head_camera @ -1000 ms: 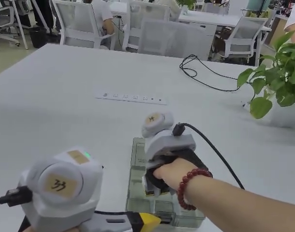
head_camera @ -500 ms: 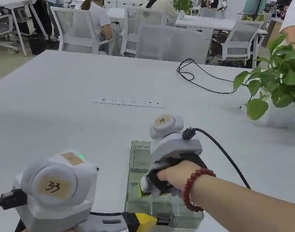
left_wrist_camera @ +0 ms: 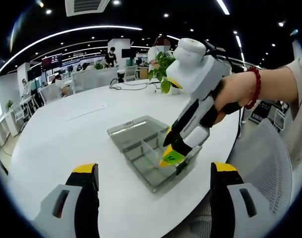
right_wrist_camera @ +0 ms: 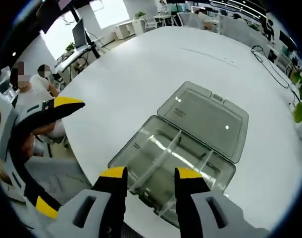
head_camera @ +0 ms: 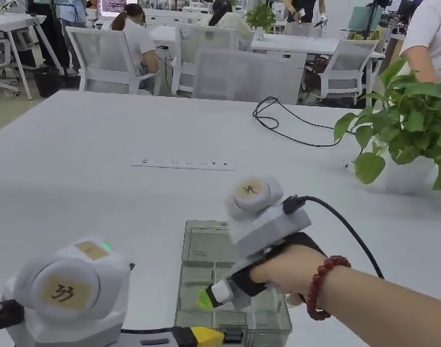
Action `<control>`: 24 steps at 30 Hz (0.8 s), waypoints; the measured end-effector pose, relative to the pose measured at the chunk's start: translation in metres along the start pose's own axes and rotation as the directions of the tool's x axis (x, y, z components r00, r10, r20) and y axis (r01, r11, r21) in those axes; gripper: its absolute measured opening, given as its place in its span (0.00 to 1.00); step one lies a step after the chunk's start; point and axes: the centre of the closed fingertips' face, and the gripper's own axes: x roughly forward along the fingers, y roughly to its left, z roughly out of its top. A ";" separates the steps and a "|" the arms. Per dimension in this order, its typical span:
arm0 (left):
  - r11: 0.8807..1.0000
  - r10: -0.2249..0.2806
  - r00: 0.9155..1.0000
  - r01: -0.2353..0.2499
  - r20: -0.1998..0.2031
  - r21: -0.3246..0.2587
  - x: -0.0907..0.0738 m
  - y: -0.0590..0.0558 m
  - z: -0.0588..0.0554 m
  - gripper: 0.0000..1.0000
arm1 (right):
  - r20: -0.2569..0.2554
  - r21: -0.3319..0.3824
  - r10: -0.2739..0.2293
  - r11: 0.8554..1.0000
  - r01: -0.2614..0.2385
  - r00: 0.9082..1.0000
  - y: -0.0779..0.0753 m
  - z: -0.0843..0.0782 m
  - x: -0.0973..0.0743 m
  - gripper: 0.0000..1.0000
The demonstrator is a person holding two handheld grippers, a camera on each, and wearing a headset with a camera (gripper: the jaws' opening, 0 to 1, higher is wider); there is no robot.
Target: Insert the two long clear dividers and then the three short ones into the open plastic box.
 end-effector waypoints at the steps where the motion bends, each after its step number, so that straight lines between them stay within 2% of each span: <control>1: 1.000 0.002 1.000 -0.002 -0.001 -0.001 0.000 0.000 0.000 0.96 | -0.001 -0.013 0.006 1.000 -0.006 1.000 -0.001 -0.002 -0.003 0.41; 7: 1.000 0.007 1.000 -0.007 -0.002 -0.001 -0.001 -0.001 0.000 0.95 | 0.029 -0.056 0.045 0.997 -0.043 0.999 -0.005 -0.005 -0.016 0.41; 13: 1.000 0.010 1.000 -0.010 0.000 -0.002 0.000 -0.002 0.000 0.95 | 0.050 -0.140 0.098 0.986 -0.090 0.994 -0.010 -0.011 -0.029 0.43; 18: 1.000 0.013 1.000 -0.013 -0.004 0.000 0.000 -0.002 -0.001 0.94 | 0.066 -0.186 0.108 0.978 -0.094 0.992 -0.019 -0.015 -0.037 0.45; 22: 1.000 0.017 1.000 -0.017 -0.001 -0.002 0.000 0.000 0.000 0.94 | 0.073 -0.253 0.105 0.964 -0.084 0.992 -0.028 -0.020 -0.042 0.47; 24: 1.000 0.017 1.000 -0.017 -0.002 0.000 0.000 0.000 0.000 0.94 | 0.075 -0.254 0.108 0.963 -0.086 0.991 -0.033 -0.023 -0.044 0.47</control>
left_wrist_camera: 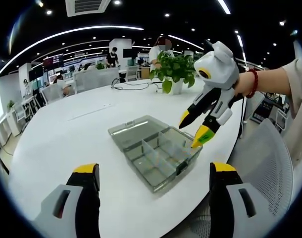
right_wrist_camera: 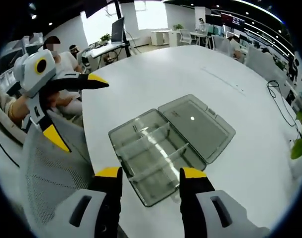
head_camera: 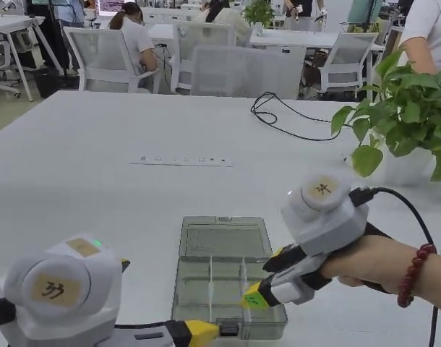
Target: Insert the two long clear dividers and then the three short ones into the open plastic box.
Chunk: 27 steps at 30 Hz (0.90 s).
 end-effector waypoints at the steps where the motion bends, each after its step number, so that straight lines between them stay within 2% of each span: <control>1: 1.000 -0.001 1.000 0.001 0.000 0.000 0.000 0.000 0.000 0.94 | 0.000 0.000 0.004 1.000 -0.004 1.000 -0.001 -0.002 -0.001 0.48; 8: 1.000 0.001 1.000 -0.001 -0.003 0.001 0.000 0.001 -0.001 0.93 | -0.017 -0.080 0.022 0.997 -0.023 1.000 -0.009 -0.020 -0.010 0.51; 12: 1.000 0.004 1.000 -0.004 -0.006 -0.001 0.000 0.001 -0.003 0.93 | -0.019 -0.083 0.019 0.996 -0.021 1.000 -0.016 -0.028 -0.014 0.51; 14: 1.000 0.006 1.000 -0.006 -0.007 -0.002 0.000 0.001 -0.003 0.93 | -0.029 -0.101 0.005 0.995 -0.008 1.000 -0.021 -0.033 -0.016 0.52; 19: 1.000 0.007 1.000 -0.007 -0.009 -0.003 0.000 0.001 -0.004 0.92 | -0.082 -0.139 0.004 0.990 -0.015 0.997 -0.029 -0.050 -0.016 0.52; 27: 1.000 0.009 1.000 -0.009 -0.012 -0.010 -0.001 0.000 -0.007 0.89 | -0.115 -0.185 0.001 0.983 -0.023 0.993 -0.040 -0.069 -0.011 0.51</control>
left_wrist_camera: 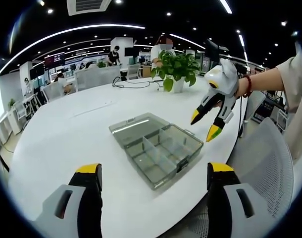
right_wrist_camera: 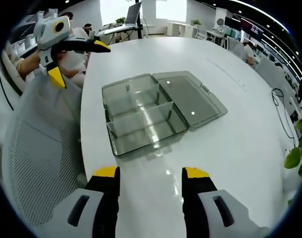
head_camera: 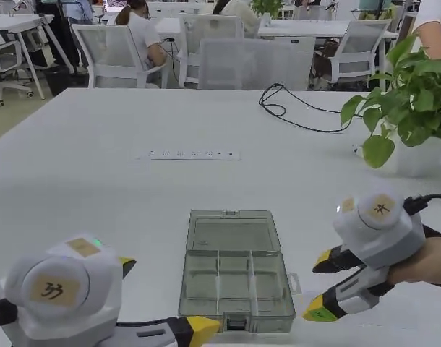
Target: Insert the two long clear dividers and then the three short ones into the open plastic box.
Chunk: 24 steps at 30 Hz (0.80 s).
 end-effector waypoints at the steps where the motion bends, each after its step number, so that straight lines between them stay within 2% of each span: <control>1: 1.000 0.000 1.000 0.000 0.000 0.000 0.000 0.000 0.000 0.88 | -0.009 -0.016 0.000 1.000 0.000 1.000 0.000 -0.003 0.001 0.51; 9: 1.000 0.011 1.000 -0.011 0.003 0.000 -0.003 0.000 0.000 0.87 | -0.084 -0.099 -0.002 0.995 -0.007 0.996 -0.005 -0.022 0.006 0.49; 19: 1.000 0.020 1.000 -0.020 0.004 -0.009 -0.005 0.001 -0.002 0.86 | -0.171 -0.194 0.003 0.980 -0.037 0.985 -0.011 -0.042 0.008 0.43; 24: 1.000 0.022 1.000 -0.022 -0.001 -0.008 -0.006 0.000 -0.003 0.85 | -0.186 -0.215 -0.011 0.976 -0.030 0.982 -0.015 -0.045 0.010 0.40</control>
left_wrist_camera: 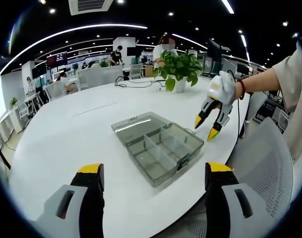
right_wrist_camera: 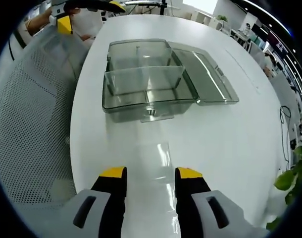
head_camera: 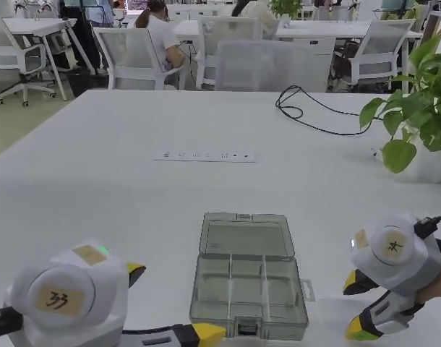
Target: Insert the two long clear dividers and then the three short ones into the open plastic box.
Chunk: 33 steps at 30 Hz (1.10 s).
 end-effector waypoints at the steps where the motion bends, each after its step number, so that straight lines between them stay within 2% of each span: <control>1: 1.000 0.000 1.000 0.000 -0.001 0.001 0.000 0.000 0.000 0.85 | -0.004 -0.007 0.005 1.000 -0.005 1.000 0.000 -0.002 0.002 0.40; 4: 1.000 0.003 1.000 -0.003 -0.011 0.010 0.000 0.000 -0.001 0.85 | -0.018 -0.017 0.011 1.000 -0.011 1.000 0.000 -0.005 0.003 0.39; 11: 1.000 0.003 1.000 -0.003 -0.005 0.009 -0.001 0.001 0.000 0.84 | -0.011 -0.033 0.034 0.999 -0.034 0.999 -0.002 -0.005 0.004 0.37; 23: 1.000 0.001 1.000 -0.001 -0.002 0.012 -0.001 0.001 0.001 0.83 | 0.002 -0.007 0.077 0.997 -0.077 0.997 0.001 -0.006 0.005 0.34; 33: 1.000 0.001 1.000 -0.001 -0.004 0.016 -0.003 0.001 0.001 0.83 | 0.015 0.002 0.066 0.998 -0.066 0.998 0.001 -0.006 0.005 0.32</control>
